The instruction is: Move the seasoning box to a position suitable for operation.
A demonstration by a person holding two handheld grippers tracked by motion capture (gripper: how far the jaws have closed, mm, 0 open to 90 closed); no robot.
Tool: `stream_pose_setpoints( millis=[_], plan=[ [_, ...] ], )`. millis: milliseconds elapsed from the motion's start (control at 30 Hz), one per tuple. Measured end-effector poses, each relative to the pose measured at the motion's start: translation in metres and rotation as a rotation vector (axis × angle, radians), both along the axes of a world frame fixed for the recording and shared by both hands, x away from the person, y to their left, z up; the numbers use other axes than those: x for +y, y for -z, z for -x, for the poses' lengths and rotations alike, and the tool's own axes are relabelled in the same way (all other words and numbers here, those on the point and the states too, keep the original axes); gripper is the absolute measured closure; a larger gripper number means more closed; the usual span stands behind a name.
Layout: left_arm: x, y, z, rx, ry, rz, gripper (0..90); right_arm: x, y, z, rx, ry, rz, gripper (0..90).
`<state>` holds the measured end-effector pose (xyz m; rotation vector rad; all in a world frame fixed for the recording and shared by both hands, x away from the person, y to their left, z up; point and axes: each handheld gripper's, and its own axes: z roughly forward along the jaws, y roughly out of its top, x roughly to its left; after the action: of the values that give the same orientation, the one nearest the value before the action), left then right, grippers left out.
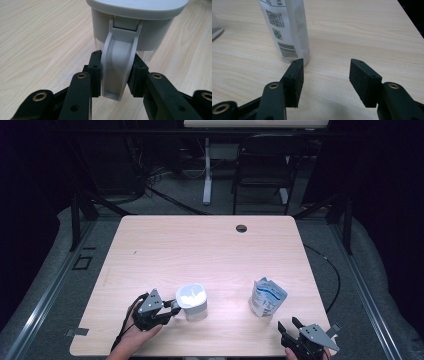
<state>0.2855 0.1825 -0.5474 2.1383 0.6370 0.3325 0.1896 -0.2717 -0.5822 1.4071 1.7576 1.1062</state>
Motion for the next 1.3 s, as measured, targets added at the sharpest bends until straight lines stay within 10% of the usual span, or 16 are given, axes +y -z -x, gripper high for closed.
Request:
stream_pose_setpoints(
  millis=[833,1300],
  plan=[
    [0.020,0.001,0.011,0.000,0.068,-0.002,68.4,0.001,-0.005,0.002,-0.006,-0.010,0.001,45.2],
    [0.023,0.001,0.010,-0.005,-0.072,0.015,67.0,0.007,-0.008,0.003,-0.017,-0.039,0.003,45.3]
  ],
)
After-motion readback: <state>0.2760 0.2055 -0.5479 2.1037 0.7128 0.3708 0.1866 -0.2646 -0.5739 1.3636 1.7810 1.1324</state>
